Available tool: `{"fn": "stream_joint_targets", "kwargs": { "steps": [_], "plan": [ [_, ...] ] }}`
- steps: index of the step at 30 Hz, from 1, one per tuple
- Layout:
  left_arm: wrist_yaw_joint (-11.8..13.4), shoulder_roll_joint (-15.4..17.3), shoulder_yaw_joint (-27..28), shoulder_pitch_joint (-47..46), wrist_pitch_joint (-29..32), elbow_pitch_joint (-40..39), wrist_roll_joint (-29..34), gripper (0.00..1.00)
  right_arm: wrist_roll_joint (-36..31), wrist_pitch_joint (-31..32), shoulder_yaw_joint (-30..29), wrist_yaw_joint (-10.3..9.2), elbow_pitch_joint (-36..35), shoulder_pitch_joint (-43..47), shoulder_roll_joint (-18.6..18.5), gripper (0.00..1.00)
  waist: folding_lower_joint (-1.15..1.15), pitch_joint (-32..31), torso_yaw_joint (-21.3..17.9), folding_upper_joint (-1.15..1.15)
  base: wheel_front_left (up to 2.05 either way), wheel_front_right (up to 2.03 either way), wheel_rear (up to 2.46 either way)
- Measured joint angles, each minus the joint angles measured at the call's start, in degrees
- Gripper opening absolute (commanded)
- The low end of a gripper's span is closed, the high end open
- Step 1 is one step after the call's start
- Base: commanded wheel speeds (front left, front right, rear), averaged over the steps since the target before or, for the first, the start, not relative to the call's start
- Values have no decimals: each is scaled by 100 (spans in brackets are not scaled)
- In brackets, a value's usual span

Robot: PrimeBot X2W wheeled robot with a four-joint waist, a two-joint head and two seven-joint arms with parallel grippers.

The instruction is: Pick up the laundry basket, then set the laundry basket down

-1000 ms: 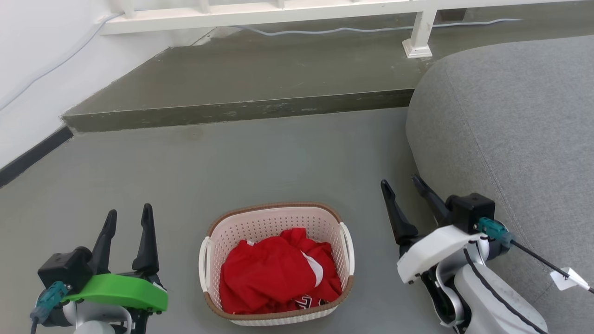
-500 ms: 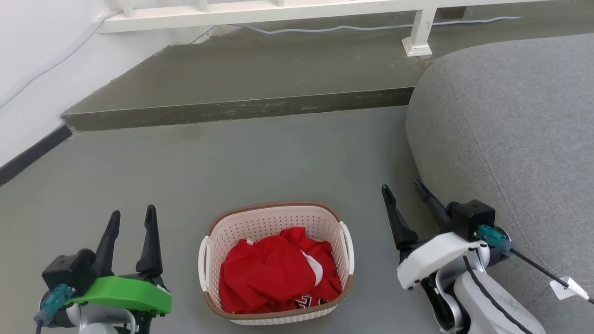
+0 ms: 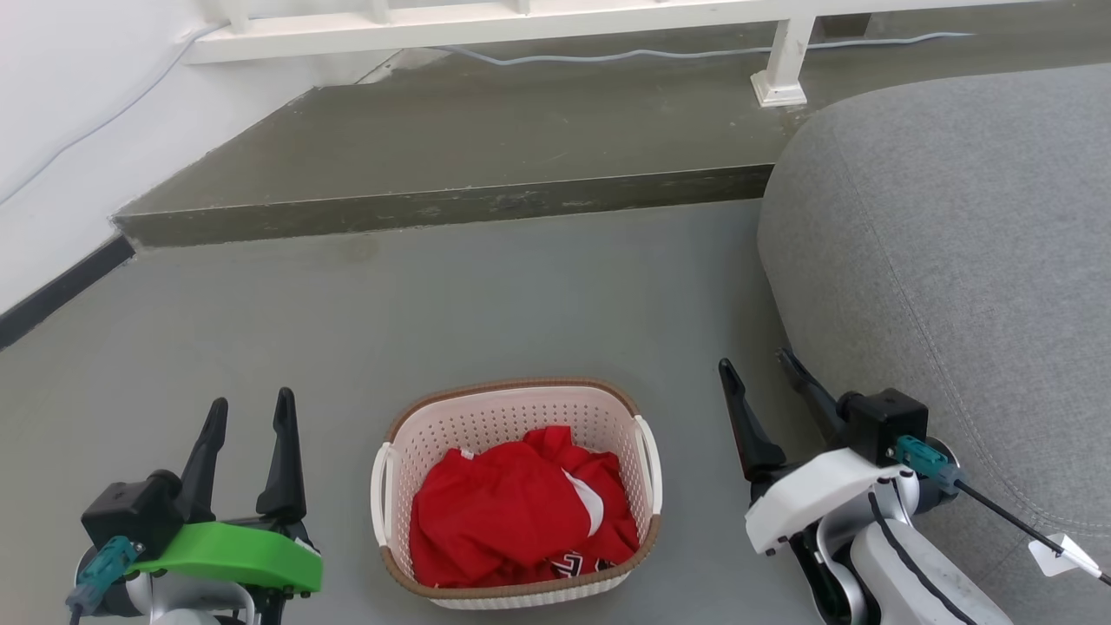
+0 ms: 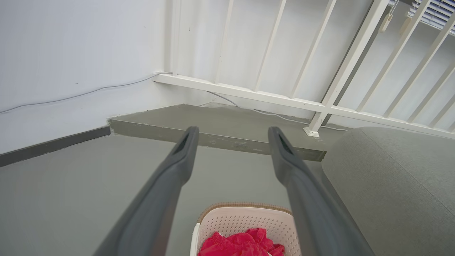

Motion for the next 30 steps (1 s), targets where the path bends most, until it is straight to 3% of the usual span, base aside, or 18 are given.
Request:
{"fn": "stream_joint_targets", "kwargs": {
  "steps": [14, 15, 22, 30],
  "plan": [
    [-126, -75, 37, 35, 1, 13, 42, 100, -137, 1, -120, 55, 10, 85, 80, 100, 0, 20, 7, 0, 0, 0, 0],
    [-125, -91, 26, 40, 5, 71, 41, 0, -137, 3, -114, 55, 57, 105, 85, 0, 0, 19, 7, 0, 0, 0, 0],
    [-125, -174, -1, 147, 32, 330, -26, 0, -90, 11, -110, 59, 238, 391, 105, 0, 0, 17, 6, 0, 0, 0, 0],
    [-141, -177, 90, 146, 207, 372, -545, 0, 460, 66, -276, 157, 144, 429, 138, 0, 0, -10, -3, 0, 0, 0, 0]
  ]
}}
